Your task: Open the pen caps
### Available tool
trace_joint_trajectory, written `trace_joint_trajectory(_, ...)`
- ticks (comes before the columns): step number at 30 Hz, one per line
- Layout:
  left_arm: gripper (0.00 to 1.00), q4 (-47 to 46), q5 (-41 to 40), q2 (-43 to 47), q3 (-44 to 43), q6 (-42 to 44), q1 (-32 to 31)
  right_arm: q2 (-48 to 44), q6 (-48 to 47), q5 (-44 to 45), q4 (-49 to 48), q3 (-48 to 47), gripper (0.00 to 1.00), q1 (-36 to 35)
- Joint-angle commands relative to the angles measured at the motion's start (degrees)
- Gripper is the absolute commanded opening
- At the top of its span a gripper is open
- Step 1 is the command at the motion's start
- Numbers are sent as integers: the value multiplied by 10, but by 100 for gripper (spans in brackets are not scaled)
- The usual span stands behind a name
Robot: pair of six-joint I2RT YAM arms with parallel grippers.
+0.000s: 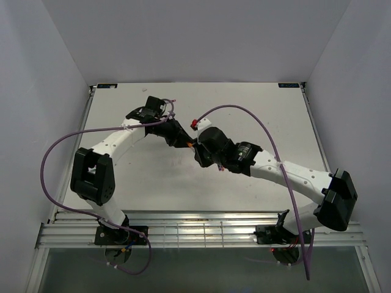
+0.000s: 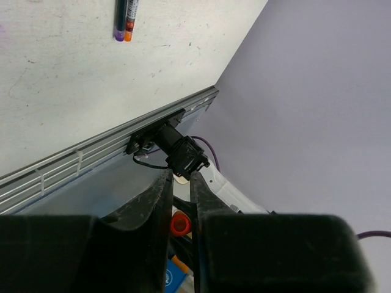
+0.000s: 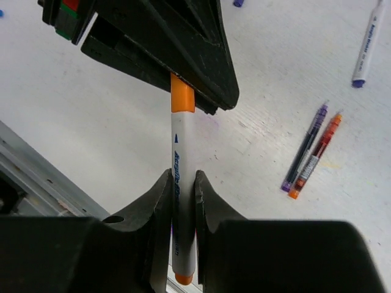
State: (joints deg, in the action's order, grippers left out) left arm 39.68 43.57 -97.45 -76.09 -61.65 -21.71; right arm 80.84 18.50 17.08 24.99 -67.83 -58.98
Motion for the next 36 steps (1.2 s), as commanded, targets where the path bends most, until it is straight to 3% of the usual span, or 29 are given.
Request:
trace_joint_trajectory(1, 0, -71, -62, 34, 13, -6, 84, -16, -28, -149, 104, 14, 8, 51)
trace_joint_trajectory(3, 0, -77, -63, 31, 13, 4, 91, -31, -20, -298, 43, 40, 8, 88)
trace_joint_trajectory(4, 0, -75, -69, 24, 8, 23, 93, -32, -6, -441, -29, 71, 8, 126)
trace_joint_trajectory(7, 0, -58, -84, 2, -35, 82, 97, 4, 91, -678, -189, 105, 8, 172)
trace_joint_trajectory(11, 0, 6, -137, -75, -130, 160, 98, 62, 135, -782, -227, 55, 8, 178)
trace_joint_trajectory(15, 0, 50, -196, -120, -211, 205, 100, 94, 67, -705, -113, -20, 8, 210)
trace_joint_trajectory(19, 0, 77, -224, -171, -233, 224, 99, 121, 48, -558, -49, -62, 8, 284)
trace_joint_trajectory(24, 0, 82, -243, -200, -223, 231, 98, 190, -38, -431, 62, -176, 8, 320)
trace_joint_trajectory(32, 0, 74, -240, -238, -230, 258, 98, 352, -39, -415, 152, -382, 8, 421)
trace_joint_trajectory(36, 0, 72, -233, -259, -237, 258, 98, 387, -37, -399, 158, -399, 8, 446)
